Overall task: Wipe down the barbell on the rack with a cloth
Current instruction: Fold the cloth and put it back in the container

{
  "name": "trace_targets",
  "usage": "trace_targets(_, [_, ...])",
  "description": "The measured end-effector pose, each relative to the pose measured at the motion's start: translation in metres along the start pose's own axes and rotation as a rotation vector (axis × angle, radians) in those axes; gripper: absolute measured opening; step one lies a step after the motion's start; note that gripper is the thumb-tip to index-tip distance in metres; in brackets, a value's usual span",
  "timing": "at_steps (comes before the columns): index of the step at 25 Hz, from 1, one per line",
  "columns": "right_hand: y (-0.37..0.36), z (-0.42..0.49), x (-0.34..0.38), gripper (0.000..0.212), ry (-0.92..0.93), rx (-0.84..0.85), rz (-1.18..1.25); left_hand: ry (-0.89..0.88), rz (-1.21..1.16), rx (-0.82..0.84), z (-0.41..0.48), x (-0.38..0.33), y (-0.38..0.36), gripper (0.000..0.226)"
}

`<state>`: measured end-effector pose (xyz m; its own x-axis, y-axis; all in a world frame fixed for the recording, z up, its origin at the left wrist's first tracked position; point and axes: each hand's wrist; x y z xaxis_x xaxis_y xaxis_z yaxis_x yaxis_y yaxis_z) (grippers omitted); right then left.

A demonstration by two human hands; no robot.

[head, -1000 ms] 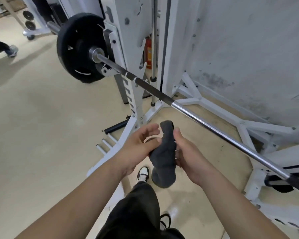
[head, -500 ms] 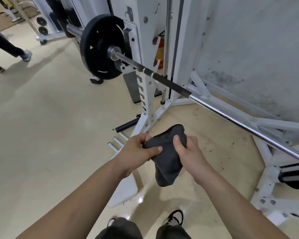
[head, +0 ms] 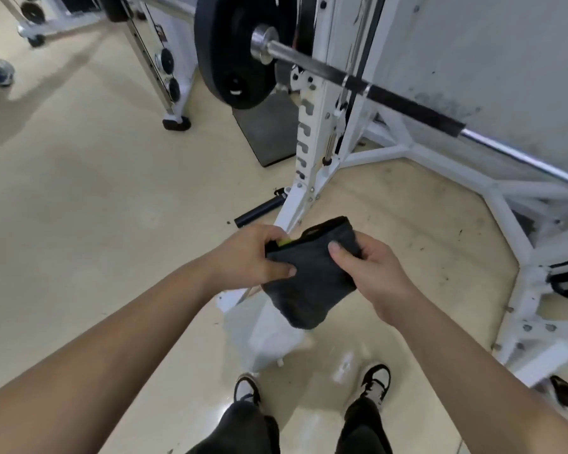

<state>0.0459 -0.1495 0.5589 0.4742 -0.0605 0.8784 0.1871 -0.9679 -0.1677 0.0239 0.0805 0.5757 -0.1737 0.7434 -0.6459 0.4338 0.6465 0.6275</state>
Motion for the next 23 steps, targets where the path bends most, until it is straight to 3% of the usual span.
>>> trace_targets(6, [-0.027, 0.041, -0.103, 0.022, -0.180, -0.005, -0.194, 0.120, -0.067, 0.174, 0.027, 0.114, -0.052, 0.011])
trace_targets(10, [-0.031, 0.095, -0.186, 0.033, -0.310, 0.065, -0.230, 0.169, -0.116, 0.090, 0.064, 0.195, -0.116, 0.016])
trace_targets(16, [-0.015, 0.173, -0.325, 0.027, -0.417, 0.049, -0.244, 0.154, -0.051, 0.104, 0.114, 0.292, -0.200, 0.015])
trace_targets(20, [-0.014, 0.206, -0.377, 0.020, -0.517, 0.083, -0.285, 0.257, -0.054, 0.160, 0.149, 0.338, -0.224, 0.016])
trace_targets(23, [-0.018, 0.239, -0.413, 0.015, -0.437, 0.051, -0.371, 0.313, 0.091, 0.153, 0.178, 0.373, -0.253, 0.015])
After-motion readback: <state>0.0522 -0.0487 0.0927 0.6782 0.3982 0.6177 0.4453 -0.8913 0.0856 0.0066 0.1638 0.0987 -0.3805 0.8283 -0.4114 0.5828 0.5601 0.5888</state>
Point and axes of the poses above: each hand's wrist, its own z-axis towards the middle knuckle, its own y-axis out of the back of the hand, x = y × z, and after that the axes turned 15 degrees about z, right-handed
